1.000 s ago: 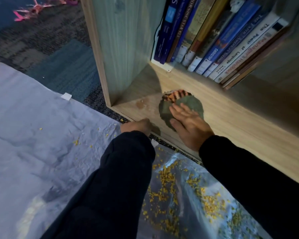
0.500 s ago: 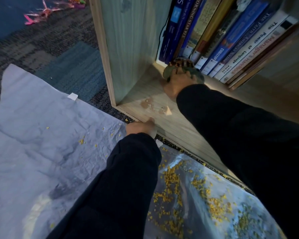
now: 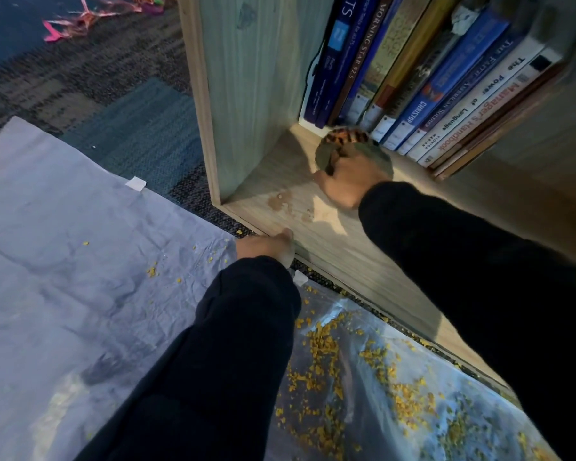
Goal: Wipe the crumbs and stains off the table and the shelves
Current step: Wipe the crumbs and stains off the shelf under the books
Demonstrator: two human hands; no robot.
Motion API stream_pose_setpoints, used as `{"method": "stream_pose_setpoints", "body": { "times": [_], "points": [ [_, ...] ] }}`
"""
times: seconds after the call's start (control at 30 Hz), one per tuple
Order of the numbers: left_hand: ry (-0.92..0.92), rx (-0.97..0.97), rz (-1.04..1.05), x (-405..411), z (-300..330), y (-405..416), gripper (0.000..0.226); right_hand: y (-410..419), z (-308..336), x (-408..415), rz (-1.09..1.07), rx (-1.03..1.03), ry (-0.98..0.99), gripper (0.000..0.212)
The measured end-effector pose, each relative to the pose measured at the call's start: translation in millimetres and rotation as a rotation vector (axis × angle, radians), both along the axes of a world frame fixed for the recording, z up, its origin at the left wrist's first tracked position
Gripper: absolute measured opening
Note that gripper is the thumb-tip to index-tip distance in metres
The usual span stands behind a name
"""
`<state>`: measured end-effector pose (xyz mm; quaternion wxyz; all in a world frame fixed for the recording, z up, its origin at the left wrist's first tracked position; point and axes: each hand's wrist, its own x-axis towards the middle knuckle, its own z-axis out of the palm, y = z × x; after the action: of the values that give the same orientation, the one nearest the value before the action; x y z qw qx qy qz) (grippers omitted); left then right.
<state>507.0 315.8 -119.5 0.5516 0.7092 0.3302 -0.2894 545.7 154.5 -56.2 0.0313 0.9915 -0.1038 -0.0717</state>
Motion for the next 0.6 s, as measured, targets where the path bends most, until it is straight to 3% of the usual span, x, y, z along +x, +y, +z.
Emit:
{"method": "stream_pose_setpoints", "body": {
  "times": [0.13,0.23,0.37,0.47,0.6],
  "points": [
    [-0.077,0.049,0.068,-7,1,-5,0.033,11,-12,28,0.003,0.110,-0.033,0.040],
    [-0.071,0.043,0.103,-10,5,-8,0.040,36,-28,16,-0.083,0.477,-0.124,0.039],
    [-0.063,0.034,-0.004,-3,3,-2,0.038,66,-42,-20,0.113,0.618,-0.103,0.047],
    [-0.087,0.005,-0.034,0,-3,2,0.035,53,-45,-57,0.140,0.644,-0.227,0.045],
    [-0.107,0.038,-0.129,-2,-4,6,0.049,34,-49,-108,0.163,0.465,-0.311,0.032]
  ]
}}
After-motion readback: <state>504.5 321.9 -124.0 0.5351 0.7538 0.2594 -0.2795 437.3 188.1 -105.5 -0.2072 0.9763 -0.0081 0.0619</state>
